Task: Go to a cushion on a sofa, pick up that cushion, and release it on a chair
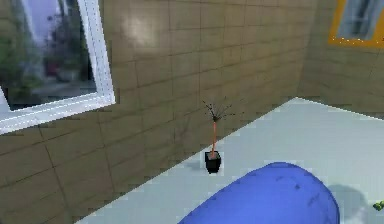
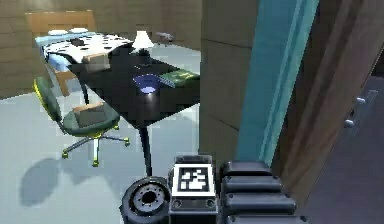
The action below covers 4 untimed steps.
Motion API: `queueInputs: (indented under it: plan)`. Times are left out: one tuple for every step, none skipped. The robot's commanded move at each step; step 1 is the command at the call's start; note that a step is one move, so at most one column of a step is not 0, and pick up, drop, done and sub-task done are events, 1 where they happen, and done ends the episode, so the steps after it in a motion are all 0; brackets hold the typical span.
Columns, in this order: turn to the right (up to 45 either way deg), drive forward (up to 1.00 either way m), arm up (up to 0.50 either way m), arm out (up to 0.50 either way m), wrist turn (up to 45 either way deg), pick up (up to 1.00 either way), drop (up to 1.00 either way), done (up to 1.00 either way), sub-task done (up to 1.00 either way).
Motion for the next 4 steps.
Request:
queueInputs:
  plan:
    - [36.0,0.00,0.00,0.00,0.0,0.00,0.00,0.00,0.00]
    - [0.0,1.00,0.00,0.00,0.0,0.00,0.00,0.00,0.00]
    - [3.0,0.00,0.00,0.00,0.0,0.00,0.00,0.00,0.00]
    - [-6.0,0.00,0.00,0.00,0.0,0.00,0.00,0.00,0.00]
